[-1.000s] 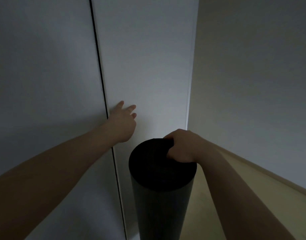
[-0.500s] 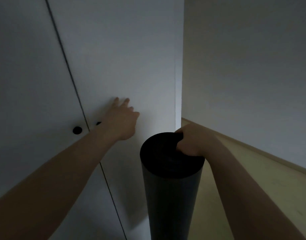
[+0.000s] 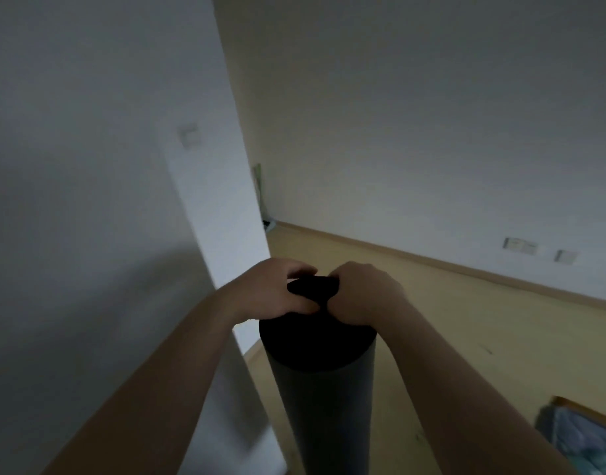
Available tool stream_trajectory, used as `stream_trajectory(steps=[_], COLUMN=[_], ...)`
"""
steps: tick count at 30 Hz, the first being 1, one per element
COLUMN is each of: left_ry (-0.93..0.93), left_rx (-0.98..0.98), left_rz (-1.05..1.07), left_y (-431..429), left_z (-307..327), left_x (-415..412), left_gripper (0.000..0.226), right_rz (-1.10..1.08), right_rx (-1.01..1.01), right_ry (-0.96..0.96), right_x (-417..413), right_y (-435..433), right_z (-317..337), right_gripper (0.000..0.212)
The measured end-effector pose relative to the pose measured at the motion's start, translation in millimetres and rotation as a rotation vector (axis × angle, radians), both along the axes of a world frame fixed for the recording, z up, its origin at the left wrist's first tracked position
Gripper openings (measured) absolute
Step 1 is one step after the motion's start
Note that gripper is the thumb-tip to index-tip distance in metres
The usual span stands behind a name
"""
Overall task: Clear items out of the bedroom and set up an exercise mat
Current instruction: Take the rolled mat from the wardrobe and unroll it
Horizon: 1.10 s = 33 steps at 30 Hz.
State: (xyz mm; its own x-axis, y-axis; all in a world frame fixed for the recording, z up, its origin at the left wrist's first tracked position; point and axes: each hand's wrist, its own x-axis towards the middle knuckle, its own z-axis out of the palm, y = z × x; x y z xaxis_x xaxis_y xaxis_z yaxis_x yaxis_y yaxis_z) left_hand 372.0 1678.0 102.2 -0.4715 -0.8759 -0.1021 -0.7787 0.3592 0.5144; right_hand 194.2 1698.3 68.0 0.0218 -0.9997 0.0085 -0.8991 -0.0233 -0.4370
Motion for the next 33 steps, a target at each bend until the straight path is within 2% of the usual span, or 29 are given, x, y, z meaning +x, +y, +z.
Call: stream_trajectory(steps=[7, 10, 12, 15, 17, 22, 29, 33], left_ry=[0.013, 0.017, 0.024, 0.05, 0.058, 0.051, -0.01, -0.045], left_rx=[0.131, 0.154, 0.155, 0.144, 0.153, 0.174, 0.237, 0.246], left_rz=[-0.108, -0.136, -0.171, -0.27, -0.327, -0.49, -0.734, -0.848], left_y=[-95.9, -142.6, -179.0, -238.1, -273.2, -344.4, -405.5, -422.3], left_z=[-54.1, -77.5, -91.9, -109.6, -115.3, -115.7, -130.4, -146.2], left_x=[-111.2, -155.3, -188.1, -241.9, -278.6, -374.9, -528.6, -617.4], left_gripper=[0.086, 0.083, 0.069, 0.024, 0.014, 0.028, 0.029, 0.027], right_rz=[-0.158, -0.246, -0.328, -0.446, -0.523, -0.746, -1.056, -1.159], right_rx=[0.046, 0.074, 0.092, 0.122, 0.134, 0.137, 0.088, 0.075], right_ry=[0.033, 0.042, 0.042, 0.048, 0.044, -0.002, -0.062, -0.06], right_x=[-97.4, -136.9, -165.9, -209.1, -236.8, -304.6, -413.0, -482.3], right_y=[-64.1, -96.7, -123.6, -167.2, -193.4, -243.9, -278.3, -288.7], right_z=[-31.1, -45.2, -56.8, -72.9, -77.4, -82.6, -101.0, -117.9], right_gripper=[0.034, 0.029, 0.027, 0.023, 0.022, 0.022, 0.023, 0.023])
